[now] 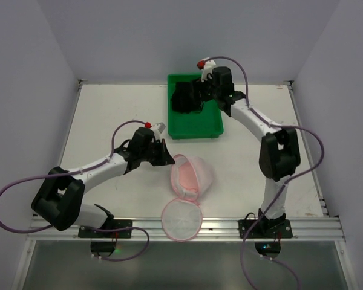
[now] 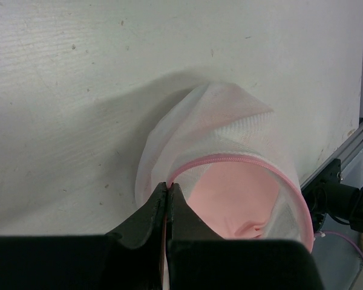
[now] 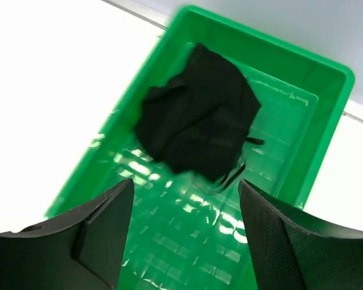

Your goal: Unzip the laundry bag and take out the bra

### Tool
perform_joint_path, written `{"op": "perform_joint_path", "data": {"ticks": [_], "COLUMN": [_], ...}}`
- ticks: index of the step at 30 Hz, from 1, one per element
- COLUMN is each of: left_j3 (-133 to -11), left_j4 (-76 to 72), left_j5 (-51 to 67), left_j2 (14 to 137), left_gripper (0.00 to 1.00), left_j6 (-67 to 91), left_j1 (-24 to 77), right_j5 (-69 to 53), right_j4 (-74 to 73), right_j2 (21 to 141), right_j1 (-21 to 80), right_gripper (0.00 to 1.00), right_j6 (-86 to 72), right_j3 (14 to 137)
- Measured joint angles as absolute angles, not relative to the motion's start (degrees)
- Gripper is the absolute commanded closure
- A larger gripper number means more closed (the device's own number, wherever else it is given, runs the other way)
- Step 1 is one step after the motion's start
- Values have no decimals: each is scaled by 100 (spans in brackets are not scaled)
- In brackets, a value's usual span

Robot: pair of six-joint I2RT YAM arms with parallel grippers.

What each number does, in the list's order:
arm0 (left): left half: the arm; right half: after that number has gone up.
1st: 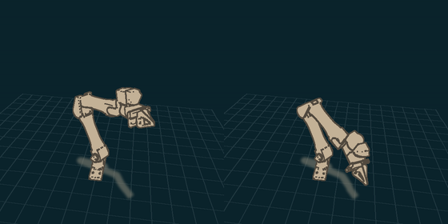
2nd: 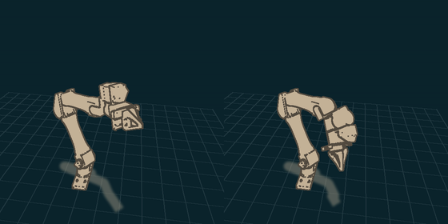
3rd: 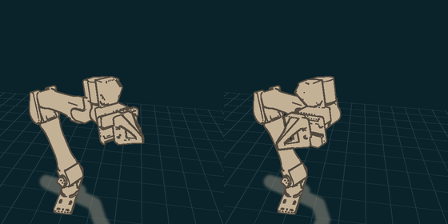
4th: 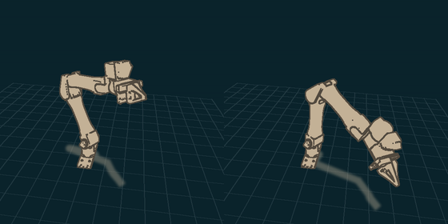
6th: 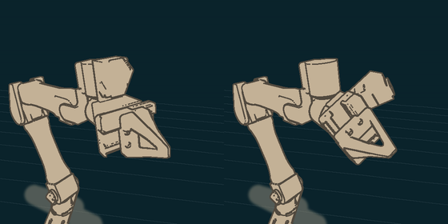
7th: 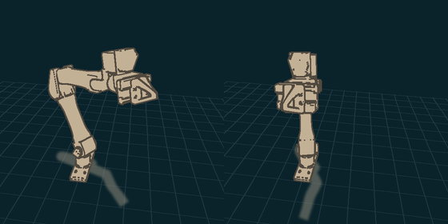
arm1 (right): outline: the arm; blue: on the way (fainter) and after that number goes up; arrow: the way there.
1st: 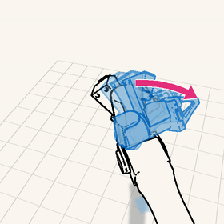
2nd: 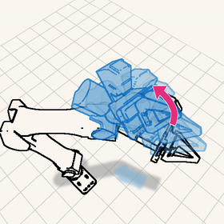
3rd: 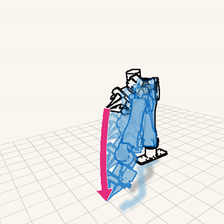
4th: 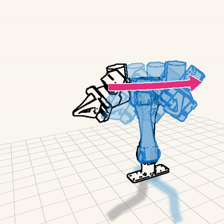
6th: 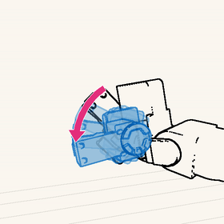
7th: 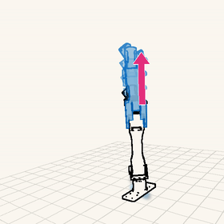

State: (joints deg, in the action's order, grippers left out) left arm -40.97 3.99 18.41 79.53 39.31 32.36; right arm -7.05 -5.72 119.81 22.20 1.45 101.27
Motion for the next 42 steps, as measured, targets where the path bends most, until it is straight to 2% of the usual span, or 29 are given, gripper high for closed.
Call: {"op": "perform_joint_path", "data": {"ticks": [3,7,11,17,21,27,31,34,38,42], "left_j3": [-4097,-4097,-4097,-4069,-3927,-3789,-3758,-3756,-3726,-3719], "left_j4": [401,399,408,421,416,410,416,414,408,410], "left_j5": [1841,1844,1831,1769,1747,1732,1732,1732,1732,1734], "left_j2": [7953,7955,7955,7905,7723,7470,7437,7430,7424,7424], "left_gripper": [100,100,100,100,100,100,100,100,100,100], "left_j6": [3920,3918,3911,3837,3839,3844,3846,3848,3857,3889], "left_j1": [3227,3227,3227,3227,3227,3227,3227,3227,3227,3227], "right_j5": [-683,-670,-659,-445,-344,19,167,207,187,25], "right_j4": [-578,-484,-414,-578,-611,-679,-709,-845,-1118,-1310], "right_j2": [10510,8759,7813,7905,8149,8486,8709,8788,8816,8816], "right_j1": [2530,3573,4729,5474,5610,5586,5548,5533,5529,5551], "right_gripper": [33,46,56,61,70,70,65,56,40,27], "right_j6": [148,117,-163,-690,-969,-1135,-1181,-1201,-1192,-1155], "right_j3": [9006,7874,6914,5865,5424,5107,5107,5107,5107,5109]}}
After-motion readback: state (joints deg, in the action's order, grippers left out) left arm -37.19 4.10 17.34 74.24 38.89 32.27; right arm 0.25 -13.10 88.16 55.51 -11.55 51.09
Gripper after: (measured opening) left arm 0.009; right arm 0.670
